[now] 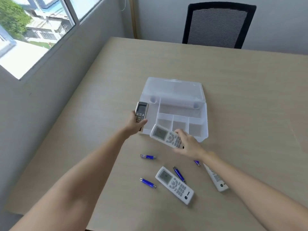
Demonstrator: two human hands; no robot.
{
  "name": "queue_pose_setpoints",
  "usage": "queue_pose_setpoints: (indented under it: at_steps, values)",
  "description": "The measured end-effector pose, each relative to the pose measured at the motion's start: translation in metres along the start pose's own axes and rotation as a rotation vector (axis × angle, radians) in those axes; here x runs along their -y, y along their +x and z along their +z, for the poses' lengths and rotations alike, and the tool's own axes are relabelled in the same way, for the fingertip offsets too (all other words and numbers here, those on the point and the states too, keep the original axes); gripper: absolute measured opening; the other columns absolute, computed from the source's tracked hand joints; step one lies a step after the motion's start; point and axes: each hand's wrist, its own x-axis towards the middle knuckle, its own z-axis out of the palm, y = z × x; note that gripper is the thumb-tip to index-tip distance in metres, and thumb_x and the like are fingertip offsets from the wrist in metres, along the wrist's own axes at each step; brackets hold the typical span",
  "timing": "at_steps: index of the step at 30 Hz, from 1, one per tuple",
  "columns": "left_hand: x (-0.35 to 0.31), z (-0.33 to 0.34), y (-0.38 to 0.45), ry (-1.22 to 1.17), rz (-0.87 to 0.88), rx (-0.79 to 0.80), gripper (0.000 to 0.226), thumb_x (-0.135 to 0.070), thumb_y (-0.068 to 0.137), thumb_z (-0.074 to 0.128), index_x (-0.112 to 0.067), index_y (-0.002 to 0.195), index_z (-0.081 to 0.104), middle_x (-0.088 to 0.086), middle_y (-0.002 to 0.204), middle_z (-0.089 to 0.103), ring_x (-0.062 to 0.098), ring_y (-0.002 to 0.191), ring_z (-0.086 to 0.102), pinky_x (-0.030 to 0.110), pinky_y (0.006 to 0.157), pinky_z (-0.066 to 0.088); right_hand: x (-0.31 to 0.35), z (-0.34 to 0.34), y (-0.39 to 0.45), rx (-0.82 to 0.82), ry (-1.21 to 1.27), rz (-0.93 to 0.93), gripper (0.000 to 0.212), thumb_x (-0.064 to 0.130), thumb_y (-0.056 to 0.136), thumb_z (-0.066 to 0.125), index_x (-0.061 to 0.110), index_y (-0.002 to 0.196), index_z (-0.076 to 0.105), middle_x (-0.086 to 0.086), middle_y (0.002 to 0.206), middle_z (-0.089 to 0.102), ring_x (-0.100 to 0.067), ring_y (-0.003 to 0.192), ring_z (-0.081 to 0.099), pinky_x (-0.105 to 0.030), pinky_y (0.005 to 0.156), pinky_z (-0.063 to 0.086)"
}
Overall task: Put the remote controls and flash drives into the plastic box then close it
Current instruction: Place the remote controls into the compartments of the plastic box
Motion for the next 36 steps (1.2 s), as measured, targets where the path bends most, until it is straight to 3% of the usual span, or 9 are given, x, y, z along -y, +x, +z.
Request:
queue_pose_setpoints:
  at_steps: [3, 6, 11, 17, 22, 27, 30, 33, 36]
  values:
    - [-0.005, 0.017, 0.030, 0.095, -0.037, 0.059, 0.050, -0.013, 0.094, 0.055, -0.002, 0.134, 0.027, 0.014, 0.113, 0.049, 0.028, 0.102, 0.053, 0.045, 0.086, 0.051, -0.010, -0.040, 0.012, -0.182, 0.004, 0.097, 0.065, 0.044, 0.078, 0.064, 0.034, 0.131, 0.028, 0.001, 0.118, 0.056, -0.023, 0.091, 0.062, -0.036, 0.078, 0.049]
    - [-0.006, 0.030, 0.048, 0.331, -0.081, 0.021, 0.048, -0.019, 0.092, 0.055, 0.000, 0.130, 0.032, 0.025, 0.125, 0.049, 0.042, 0.112, 0.054, 0.051, 0.092, 0.051, -0.030, -0.072, 0.043, -0.216, -0.090, 0.232, 0.074, 0.041, 0.079, 0.067, 0.034, 0.140, 0.025, -0.008, 0.123, 0.055, -0.030, 0.105, 0.058, -0.035, 0.082, 0.044]
    - [-0.005, 0.046, 0.072, 0.483, -0.109, 0.106, 0.052, -0.023, 0.096, 0.048, -0.003, 0.138, 0.024, 0.028, 0.133, 0.042, 0.046, 0.113, 0.051, 0.049, 0.097, 0.044, -0.055, -0.097, 0.106, -0.012, -0.253, 0.346, 0.071, 0.045, 0.084, 0.063, 0.032, 0.144, 0.028, -0.015, 0.129, 0.056, -0.035, 0.118, 0.053, -0.042, 0.099, 0.045]
    - [0.015, 0.051, 0.084, 0.446, -0.208, 0.212, 0.050, -0.014, 0.097, 0.040, 0.001, 0.141, 0.021, 0.027, 0.140, 0.038, 0.043, 0.126, 0.042, 0.051, 0.107, 0.037, -0.060, -0.093, 0.161, 0.213, -0.298, 0.282, 0.067, 0.040, 0.083, 0.066, 0.033, 0.143, 0.036, -0.001, 0.133, 0.059, -0.028, 0.122, 0.052, -0.033, 0.097, 0.039]
    - [0.022, 0.057, 0.084, 0.717, -0.138, 0.173, 0.043, -0.013, 0.097, 0.039, 0.007, 0.134, 0.029, 0.028, 0.138, 0.035, 0.043, 0.129, 0.034, 0.046, 0.105, 0.034, -0.066, -0.080, 0.177, 0.285, -0.275, 0.212, 0.061, 0.037, 0.087, 0.060, 0.039, 0.143, 0.035, 0.005, 0.137, 0.057, -0.026, 0.124, 0.052, -0.033, 0.100, 0.037]
    - [0.024, 0.063, 0.083, 0.724, -0.110, 0.062, 0.033, -0.008, 0.093, 0.041, 0.006, 0.123, 0.039, 0.024, 0.131, 0.037, 0.041, 0.122, 0.038, 0.046, 0.096, 0.040, -0.070, -0.063, 0.179, 0.319, -0.286, 0.361, 0.054, 0.042, 0.095, 0.042, 0.048, 0.147, 0.024, -0.023, 0.142, 0.037, -0.035, 0.136, 0.021, -0.043, 0.115, 0.015]
    - [0.022, 0.065, 0.078, 0.657, -0.048, -0.079, 0.032, -0.011, 0.094, 0.039, 0.003, 0.122, 0.045, 0.021, 0.126, 0.043, 0.038, 0.118, 0.042, 0.047, 0.090, 0.043, -0.059, -0.060, 0.171, 0.303, -0.190, 0.461, 0.052, 0.046, 0.098, 0.033, 0.045, 0.149, 0.022, -0.023, 0.147, 0.022, -0.040, 0.140, 0.014, -0.047, 0.117, 0.012]
    - [0.019, 0.064, 0.062, 0.566, 0.152, -0.207, 0.044, -0.010, 0.092, 0.043, -0.002, 0.135, 0.041, 0.019, 0.125, 0.043, 0.037, 0.113, 0.042, 0.043, 0.092, 0.041, -0.043, -0.064, 0.151, 0.171, -0.078, 0.440, 0.055, 0.043, 0.099, 0.035, 0.030, 0.151, 0.024, -0.020, 0.151, 0.019, -0.037, 0.144, 0.012, -0.046, 0.118, 0.014]
    - [0.020, 0.069, 0.024, 0.631, 0.468, -0.234, 0.044, -0.015, 0.089, 0.052, -0.006, 0.132, 0.047, 0.015, 0.125, 0.048, 0.034, 0.110, 0.045, 0.044, 0.098, 0.042, -0.038, -0.069, 0.103, -0.197, 0.042, 0.312, 0.055, 0.034, 0.097, 0.046, 0.020, 0.148, 0.033, -0.017, 0.150, 0.023, -0.030, 0.143, 0.021, -0.038, 0.115, 0.022]
